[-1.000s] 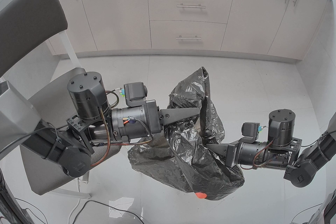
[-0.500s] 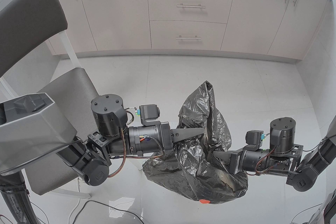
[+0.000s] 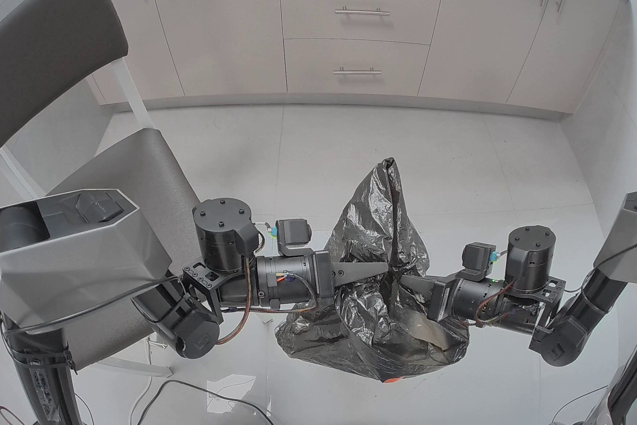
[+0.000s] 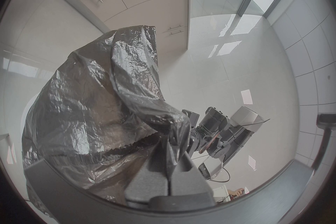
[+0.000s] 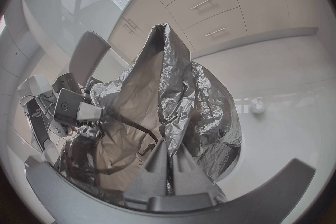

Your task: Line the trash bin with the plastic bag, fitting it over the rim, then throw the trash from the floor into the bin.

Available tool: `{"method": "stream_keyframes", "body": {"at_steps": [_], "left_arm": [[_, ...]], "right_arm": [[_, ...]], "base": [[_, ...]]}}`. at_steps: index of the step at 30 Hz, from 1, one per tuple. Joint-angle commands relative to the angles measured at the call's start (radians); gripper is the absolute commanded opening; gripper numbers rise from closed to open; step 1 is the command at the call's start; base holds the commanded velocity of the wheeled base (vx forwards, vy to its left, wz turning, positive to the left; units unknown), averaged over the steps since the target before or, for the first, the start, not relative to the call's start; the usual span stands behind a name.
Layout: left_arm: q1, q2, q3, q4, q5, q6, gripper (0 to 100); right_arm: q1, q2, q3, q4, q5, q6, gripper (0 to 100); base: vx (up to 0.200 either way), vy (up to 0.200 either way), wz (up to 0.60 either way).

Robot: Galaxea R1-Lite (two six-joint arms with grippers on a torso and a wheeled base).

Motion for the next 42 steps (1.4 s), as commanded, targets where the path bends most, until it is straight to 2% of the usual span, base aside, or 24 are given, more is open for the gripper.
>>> {"method": "stream_keyframes", "body": {"at_steps": [1, 7, 13, 19, 27, 30, 31, 33, 36, 37, 42], "left_arm": [[0.005, 0.027, -0.003, 0.0, 0.005, 0.0, 0], [0.022, 0.054, -0.003, 0.0, 0.007, 0.0, 0], [0.025, 0.091, -0.009, -0.011, 0.011, 0.002, 0], [0.036, 0.105, -0.011, -0.019, 0.011, 0.002, 0], [0.038, 0.12, 0.014, -0.019, 0.023, 0.008, 0], [0.036, 0.122, 0.012, -0.017, 0.059, 0.045, 0], [0.034, 0.123, 0.009, -0.013, 0.091, 0.101, 0], [0.031, 0.122, 0.009, -0.013, 0.114, 0.135, 0], [0.015, 0.122, -0.005, -0.011, 0.224, 0.209, 0], [0.01, 0.12, -0.008, -0.011, 0.238, 0.215, 0], [-0.027, 0.128, -0.029, -0.011, 0.387, 0.285, 0]], "right_arm": [[0.005, 0.169, -0.017, -0.114, -0.009, -0.003, 0], [0.008, 0.236, -0.013, -0.136, -0.026, -0.006, 0], [-0.03, 0.299, -0.017, -0.225, -0.028, -0.008, 0], [-0.042, 0.322, -0.02, -0.246, -0.038, -0.008, 0], [-0.111, 0.334, -0.043, -0.254, -0.06, -0.009, 0], [-0.122, 0.336, -0.053, -0.259, -0.06, -0.009, 0], [-0.123, 0.334, -0.056, -0.259, -0.06, -0.009, 0], [-0.123, 0.336, -0.059, -0.26, -0.061, -0.009, 0], [-0.123, 0.337, -0.065, -0.26, -0.068, -0.008, 0], [-0.123, 0.337, -0.066, -0.26, -0.071, -0.008, 0], [-0.123, 0.368, -0.079, -0.288, -0.134, -0.008, 0]], "base": [[0.0, 0.0, 0.0], [0.0, 0.0, 0.0], [0.0, 0.0, 0.0], [0.0, 0.0, 0.0], [0.0, 0.0, 0.0], [0.0, 0.0, 0.0], [0.0, 0.0, 0.0], [0.0, 0.0, 0.0], [0.0, 0.0, 0.0], [0.0, 0.0, 0.0], [0.0, 0.0, 0.0]]}}
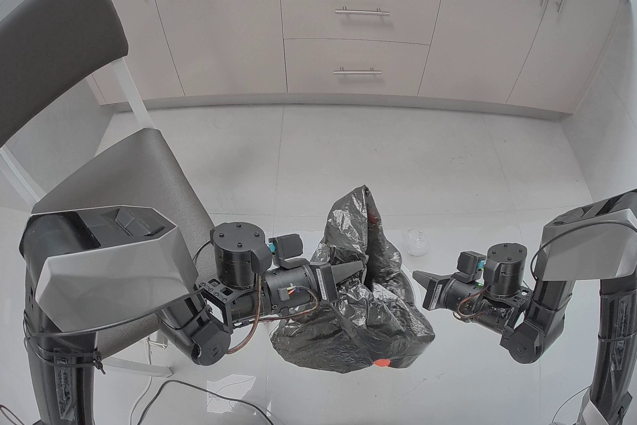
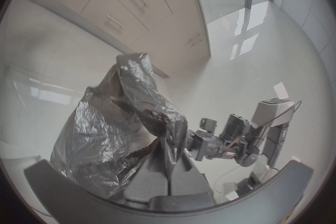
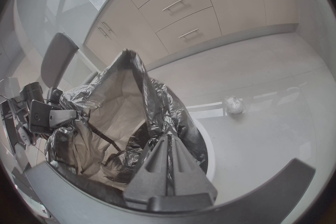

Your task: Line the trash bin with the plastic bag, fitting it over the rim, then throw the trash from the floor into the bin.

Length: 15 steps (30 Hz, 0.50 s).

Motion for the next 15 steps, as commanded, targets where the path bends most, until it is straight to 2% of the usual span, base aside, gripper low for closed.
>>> {"method": "stream_keyframes", "body": {"at_steps": [1, 2, 4, 15], "left_arm": [[-0.038, 0.006, -0.023, 0.0, 0.07, 0.053, 0], [-0.054, 0.019, -0.039, 0.0, 0.122, 0.09, 0], [-0.077, 0.027, -0.047, 0.0, 0.168, 0.118, 0], [-0.108, 0.007, -0.013, -0.003, 0.178, 0.119, 0]], "right_arm": [[-0.001, 0.027, -0.011, -0.018, -0.035, 0.0, 0], [-0.001, 0.028, -0.013, -0.018, -0.041, 0.0, 0], [-0.001, 0.028, -0.013, -0.018, -0.041, 0.0, 0], [0.007, 0.031, 0.008, -0.018, -0.038, -0.023, 0]], "base": [[0.0, 0.0, 0.0], [0.0, 0.0, 0.0], [0.0, 0.0, 0.0], [0.0, 0.0, 0.0]]}}
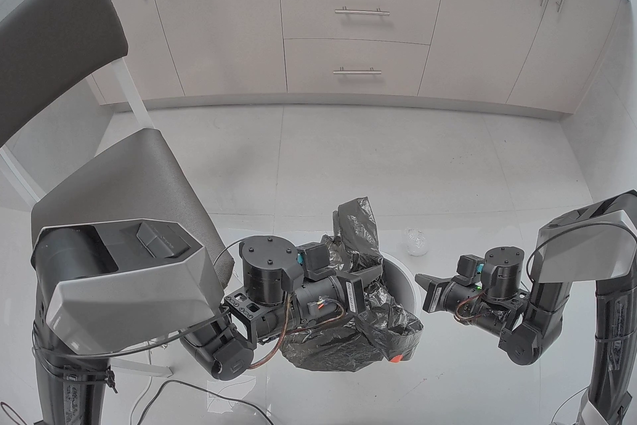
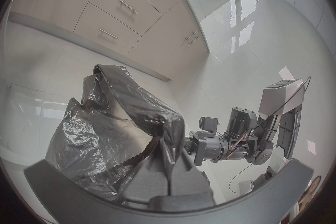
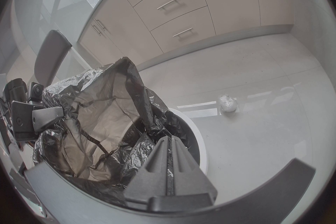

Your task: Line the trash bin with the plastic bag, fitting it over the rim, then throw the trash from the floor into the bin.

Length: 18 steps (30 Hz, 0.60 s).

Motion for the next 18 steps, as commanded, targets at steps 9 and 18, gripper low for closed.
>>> {"method": "stream_keyframes", "body": {"at_steps": [9, 18], "left_arm": [[-0.009, -0.126, 0.103, -0.008, -0.007, -0.039, 0], [-0.011, -0.273, 0.195, -0.027, -0.083, -0.197, 0]], "right_arm": [[0.037, -0.008, 0.01, -0.018, 0.004, -0.017, 0], [0.113, -0.084, -0.033, 0.091, -0.058, -0.111, 0]], "base": [[0.0, 0.0, 0.0], [0.0, 0.0, 0.0]]}}
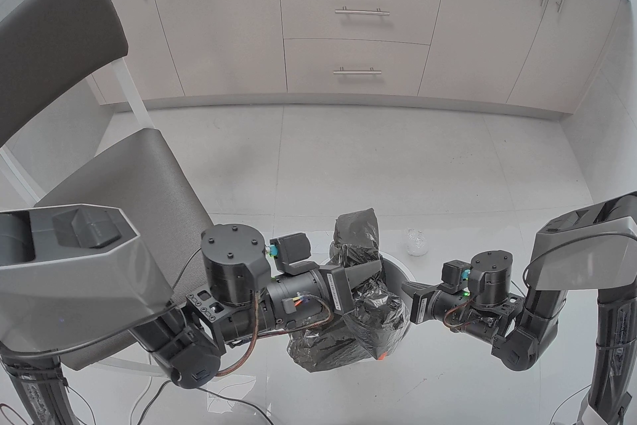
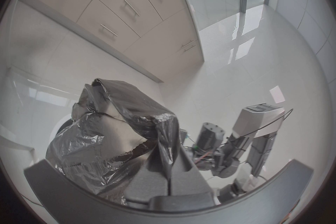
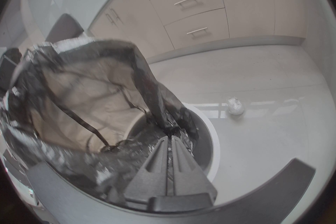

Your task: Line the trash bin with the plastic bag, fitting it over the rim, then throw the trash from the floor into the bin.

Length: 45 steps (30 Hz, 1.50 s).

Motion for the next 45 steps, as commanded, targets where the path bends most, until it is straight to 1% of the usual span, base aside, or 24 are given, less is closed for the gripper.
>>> {"method": "stream_keyframes", "body": {"at_steps": [1, 4, 7, 13, 16, 18, 25, 26, 28, 29, 30, 35, 38, 41, 45], "left_arm": [[0.0, -0.094, 0.08, -0.074, -0.075, -0.068, 0], [-0.001, -0.088, 0.115, -0.153, -0.131, -0.109, 0], [-0.001, -0.089, 0.133, -0.158, -0.157, -0.111, 0], [-0.001, -0.088, 0.141, -0.159, -0.163, -0.109, 0], [-0.003, -0.086, 0.141, -0.158, -0.163, -0.109, 0], [-0.004, -0.085, 0.141, -0.159, -0.163, -0.109, 0], [-0.004, -0.086, 0.141, -0.159, -0.163, -0.111, 0], [-0.004, -0.088, 0.143, -0.158, -0.163, -0.111, 0], [-0.004, -0.091, 0.146, -0.159, -0.163, -0.111, 0], [-0.004, -0.091, 0.146, -0.159, -0.163, -0.111, 0], [-0.004, -0.091, 0.146, -0.159, -0.163, -0.111, 0], [-0.004, -0.089, 0.144, -0.159, -0.163, -0.109, 0], [-0.004, -0.088, 0.144, -0.159, -0.161, -0.109, 0], [-0.004, -0.085, 0.144, -0.159, -0.161, -0.109, 0], [-0.003, -0.077, 0.141, -0.159, -0.161, -0.105, 0]], "right_arm": [[0.049, -0.074, -0.068, 0.078, -0.035, -0.03, 100], [0.057, -0.086, -0.117, 0.158, -0.036, -0.056, 100], [0.066, -0.088, -0.157, 0.185, -0.038, -0.056, 100], [0.063, -0.068, -0.225, 0.192, -0.053, -0.057, 100], [0.063, -0.069, -0.249, 0.227, -0.053, -0.057, 100], [0.063, -0.066, -0.285, 0.285, -0.053, -0.057, 100], [0.058, -0.025, -0.348, 0.302, -0.056, -0.057, 100], [0.05, -0.002, -0.361, 0.302, -0.064, -0.059, 100], [0.038, 0.015, -0.377, 0.302, -0.112, -0.063, 100], [0.037, 0.018, -0.38, 0.302, -0.118, -0.063, 100], [0.026, 0.031, -0.395, 0.302, -0.139, -0.065, 100], [-0.005, 0.041, -0.415, 0.302, -0.153, -0.071, 100], [-0.02, 0.032, -0.412, 0.302, -0.165, -0.097, 100], [-0.022, 0.018, -0.394, 0.3, -0.196, -0.105, 100], [-0.029, -0.003, -0.346, 0.302, -0.214, -0.129, 100]], "base": [[0.0, 0.0, 0.0], [0.0, 0.0, 0.0], [0.0, 0.0, 0.0], [0.0, 0.0, 0.0], [0.0, 0.0, 0.0], [0.0, 0.0, 0.0], [0.0, 0.0, 0.0], [0.0, 0.0, 0.0], [0.0, 0.0, 0.0], [0.0, 0.0, 0.0], [0.0, 0.0, 0.0], [0.0, 0.0, 0.0], [0.0, 0.0, 0.0], [0.0, 0.0, 0.0], [0.0, 0.0, 0.0]]}}
